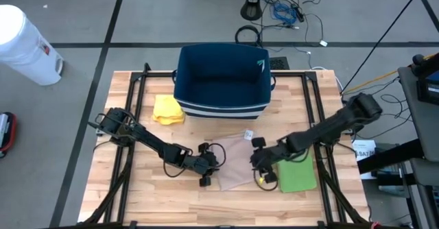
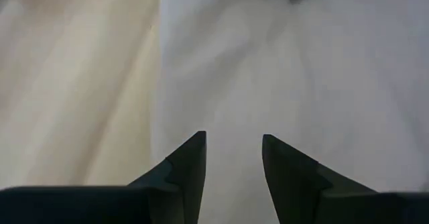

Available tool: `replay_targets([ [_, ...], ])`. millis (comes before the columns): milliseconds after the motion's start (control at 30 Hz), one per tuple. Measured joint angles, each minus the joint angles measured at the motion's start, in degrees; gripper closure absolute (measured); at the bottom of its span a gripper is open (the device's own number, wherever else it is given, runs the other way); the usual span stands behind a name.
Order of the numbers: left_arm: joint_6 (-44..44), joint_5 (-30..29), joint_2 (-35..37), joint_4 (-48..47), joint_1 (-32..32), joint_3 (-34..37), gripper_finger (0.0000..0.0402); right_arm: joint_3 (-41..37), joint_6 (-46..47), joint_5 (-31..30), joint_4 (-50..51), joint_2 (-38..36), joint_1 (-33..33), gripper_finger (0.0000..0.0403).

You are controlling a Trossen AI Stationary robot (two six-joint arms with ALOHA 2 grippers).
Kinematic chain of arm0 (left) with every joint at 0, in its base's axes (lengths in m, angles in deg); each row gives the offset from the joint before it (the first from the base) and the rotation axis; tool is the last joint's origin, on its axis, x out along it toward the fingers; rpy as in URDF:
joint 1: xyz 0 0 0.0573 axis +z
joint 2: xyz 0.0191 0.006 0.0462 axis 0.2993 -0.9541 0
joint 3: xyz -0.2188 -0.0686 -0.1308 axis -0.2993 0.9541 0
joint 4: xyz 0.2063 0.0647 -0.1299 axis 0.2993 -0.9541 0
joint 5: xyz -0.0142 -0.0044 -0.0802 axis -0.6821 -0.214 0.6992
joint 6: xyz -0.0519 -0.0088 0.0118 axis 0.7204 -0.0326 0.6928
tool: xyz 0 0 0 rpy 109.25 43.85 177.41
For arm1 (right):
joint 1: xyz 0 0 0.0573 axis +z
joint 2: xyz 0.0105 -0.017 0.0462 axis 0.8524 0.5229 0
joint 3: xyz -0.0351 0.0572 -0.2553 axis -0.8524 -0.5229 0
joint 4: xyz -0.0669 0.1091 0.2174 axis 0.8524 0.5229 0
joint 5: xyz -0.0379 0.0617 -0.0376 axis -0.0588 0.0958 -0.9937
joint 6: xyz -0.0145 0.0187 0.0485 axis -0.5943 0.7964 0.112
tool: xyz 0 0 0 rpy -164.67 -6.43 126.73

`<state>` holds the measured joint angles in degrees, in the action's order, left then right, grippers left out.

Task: Fold towel
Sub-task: Fold the light pink towel

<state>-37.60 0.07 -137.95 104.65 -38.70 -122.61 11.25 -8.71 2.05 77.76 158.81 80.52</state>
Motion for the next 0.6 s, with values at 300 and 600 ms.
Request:
replay_targets([
  [300, -1.48, 0.55, 0.42, 2.58, -0.89, 0.2, 0.0264, 0.08, -0.47, -5.78, 1.9, 10.17, -1.3, 0.0268],
  [600, -7.21, 0.0, 1.45, 5.4, -1.26, -2.97, 0.0264, -0.27, 0.7, -5.51, 3.91, 6.24, -1.25, 0.0268],
])
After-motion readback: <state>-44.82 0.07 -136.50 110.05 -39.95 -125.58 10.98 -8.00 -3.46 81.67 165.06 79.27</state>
